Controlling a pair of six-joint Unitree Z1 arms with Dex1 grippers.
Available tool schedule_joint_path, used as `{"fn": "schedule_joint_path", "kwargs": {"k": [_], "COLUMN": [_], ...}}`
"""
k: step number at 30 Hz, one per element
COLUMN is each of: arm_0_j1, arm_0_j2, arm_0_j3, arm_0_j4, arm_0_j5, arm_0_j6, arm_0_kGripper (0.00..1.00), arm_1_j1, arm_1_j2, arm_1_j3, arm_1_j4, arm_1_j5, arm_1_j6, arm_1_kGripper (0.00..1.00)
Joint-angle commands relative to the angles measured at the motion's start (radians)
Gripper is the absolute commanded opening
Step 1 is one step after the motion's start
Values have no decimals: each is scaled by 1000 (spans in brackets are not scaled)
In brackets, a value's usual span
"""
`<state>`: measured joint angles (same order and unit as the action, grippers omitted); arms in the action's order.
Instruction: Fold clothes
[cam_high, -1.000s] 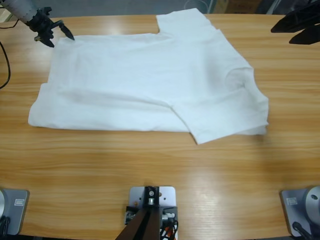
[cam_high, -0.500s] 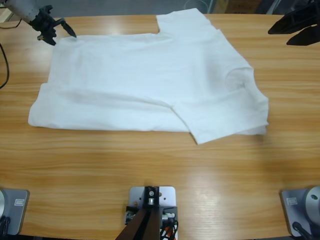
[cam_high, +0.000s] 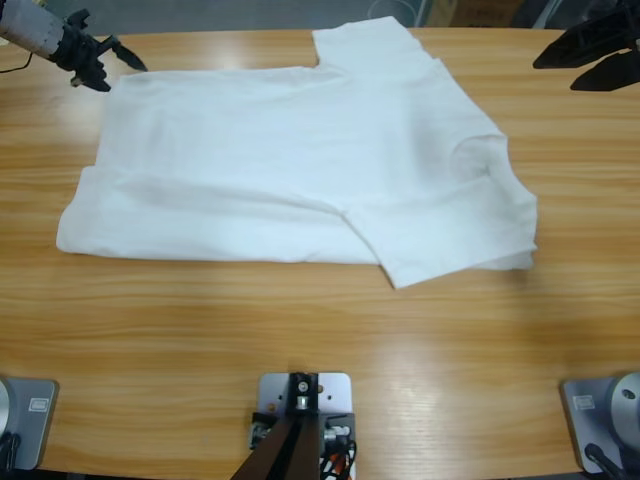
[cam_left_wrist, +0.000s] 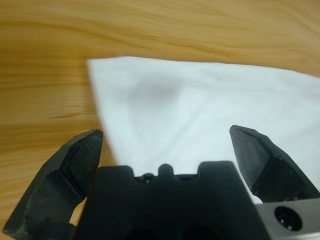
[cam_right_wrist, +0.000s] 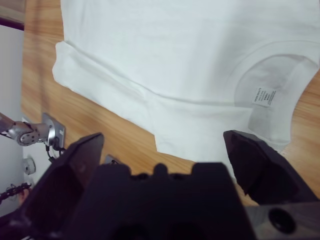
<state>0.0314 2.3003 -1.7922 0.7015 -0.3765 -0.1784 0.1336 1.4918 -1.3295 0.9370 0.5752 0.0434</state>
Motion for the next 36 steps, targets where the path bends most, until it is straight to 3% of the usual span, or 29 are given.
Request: {"fn": "schedule_joint_path", "kwargs": {"k": [1, 16, 25, 36], "arm_0_j1": [4, 46, 20, 11], "arm_0_j2": [73, 113, 183, 144], "arm_0_j3": [-22, -80, -257, -243], "arm_0_j4": [-13, 23, 202, 274], "arm_0_j5": [-62, -19, 17, 80], "arm_0_j6": [-56, -70, -46, -35], "arm_0_kGripper": [1000, 1000, 1000, 1000], "arm_1_j1": [-19, -19, -22, -23], "arm_1_j2": [25, 16, 20, 19], "arm_1_j3": [-4, -4, -7, -4], "arm_1_j4": [6, 5, 5, 5], "arm_1_j5": [2, 0, 0, -2], "arm_1_j6": [-16, -17, -17, -19], "arm_1_kGripper": [973, 973, 973, 973]}}
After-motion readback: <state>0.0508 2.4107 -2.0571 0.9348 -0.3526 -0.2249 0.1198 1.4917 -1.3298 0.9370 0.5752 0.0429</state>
